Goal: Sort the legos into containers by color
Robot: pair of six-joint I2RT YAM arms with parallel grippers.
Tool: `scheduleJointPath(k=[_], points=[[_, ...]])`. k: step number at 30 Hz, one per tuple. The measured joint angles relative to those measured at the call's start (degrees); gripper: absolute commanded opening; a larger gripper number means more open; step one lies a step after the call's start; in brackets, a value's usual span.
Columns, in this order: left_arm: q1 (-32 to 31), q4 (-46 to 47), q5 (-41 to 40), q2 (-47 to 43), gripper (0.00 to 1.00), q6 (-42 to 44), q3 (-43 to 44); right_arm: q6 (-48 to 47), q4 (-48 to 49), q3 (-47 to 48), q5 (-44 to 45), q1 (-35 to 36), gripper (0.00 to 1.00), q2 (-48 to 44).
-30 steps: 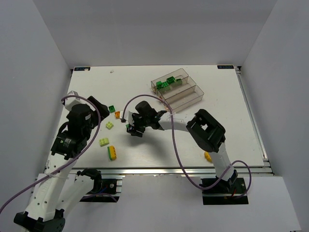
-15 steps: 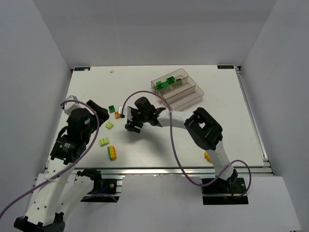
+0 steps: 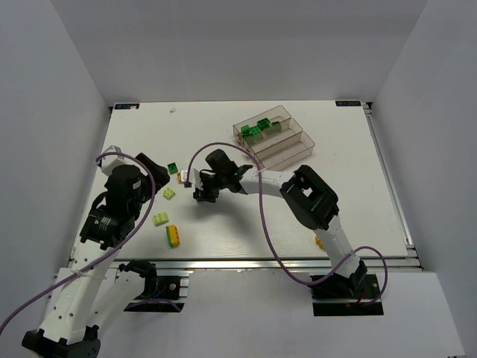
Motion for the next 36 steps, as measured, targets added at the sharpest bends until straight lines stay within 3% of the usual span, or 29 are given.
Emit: scheduleJointPath(k=[2,9,12,18,26,36], points=[[0.00,0.35,0.02,0.11,0.98,0.00,-0.04,-0.61,-0.70,0.81,-0.70,0.00,0.49,0.33],[0.00,1.57,0.04,0.46,0.98,0.00,-1.38,-1.46,-4.35,2.51,-2.71,0.00,0.07,0.44],[0.00,1.70,0.02,0.85,0.98,0.15,-1.57,-1.77,-6.21,3.17,-3.15,0.00,0.00,0.44],[0.00,3.52,0.02,0.39,0.98,0.17,-2.25,-1.70,-9.60,1.88,-4.00,-0.55,0.00,-1.40],[0.00,7.78,0.76,-1.90,0.98,-0.90,-8.83,0.63,-17.40,-0.44,-5.62,-5.11,0.00,-12.44],[0.00,12.85,5.46,1.73,0.98,-0.90,-9.60,5.95,-20.28,-1.16,-3.91,-11.54,0.00,-23.74]])
